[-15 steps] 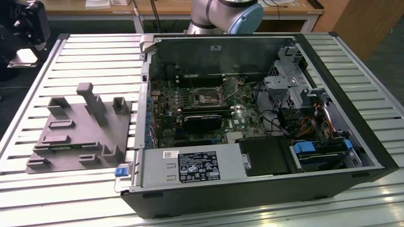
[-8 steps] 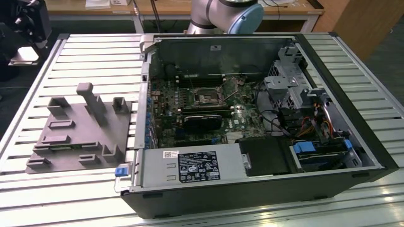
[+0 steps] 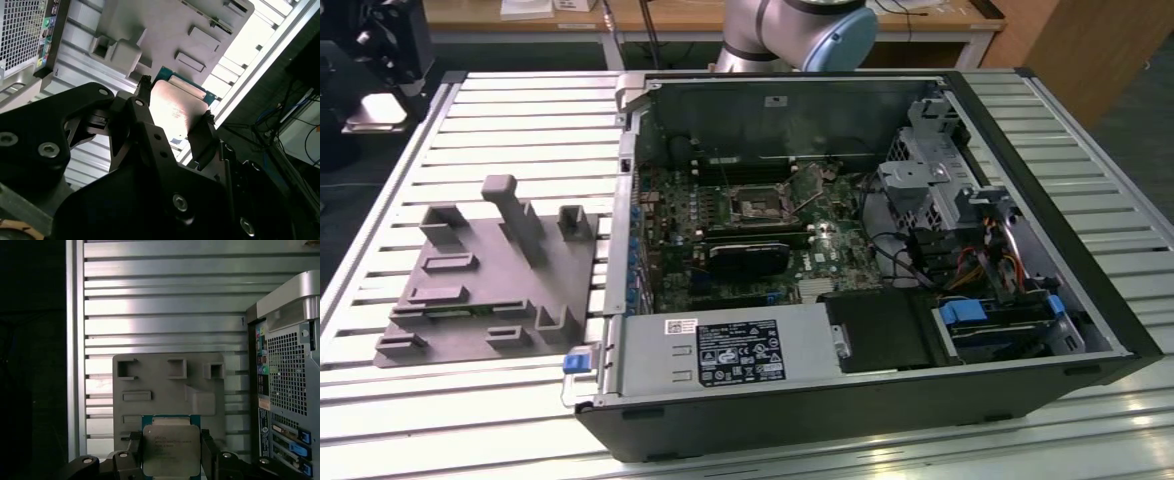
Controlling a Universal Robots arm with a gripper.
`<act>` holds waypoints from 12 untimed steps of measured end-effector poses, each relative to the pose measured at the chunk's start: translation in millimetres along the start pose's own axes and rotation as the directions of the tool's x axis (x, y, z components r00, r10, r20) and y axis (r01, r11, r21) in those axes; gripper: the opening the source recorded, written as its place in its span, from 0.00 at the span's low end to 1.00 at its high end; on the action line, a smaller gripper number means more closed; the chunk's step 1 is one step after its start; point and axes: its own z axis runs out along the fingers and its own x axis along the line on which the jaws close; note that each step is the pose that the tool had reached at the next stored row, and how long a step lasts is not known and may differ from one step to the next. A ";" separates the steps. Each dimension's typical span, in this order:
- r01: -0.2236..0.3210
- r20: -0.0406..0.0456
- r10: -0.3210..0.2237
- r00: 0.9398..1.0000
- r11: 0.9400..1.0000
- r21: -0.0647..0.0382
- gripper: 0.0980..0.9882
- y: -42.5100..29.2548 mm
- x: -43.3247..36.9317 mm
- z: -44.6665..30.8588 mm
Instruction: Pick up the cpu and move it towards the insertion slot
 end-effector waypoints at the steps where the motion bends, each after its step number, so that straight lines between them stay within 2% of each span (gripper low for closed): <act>1: 0.000 0.000 0.000 1.000 1.000 0.000 0.50 0.1 -2.5 -0.1; 12: 0.000 0.000 0.000 1.000 1.000 0.000 0.50 1.1 -24.2 -0.1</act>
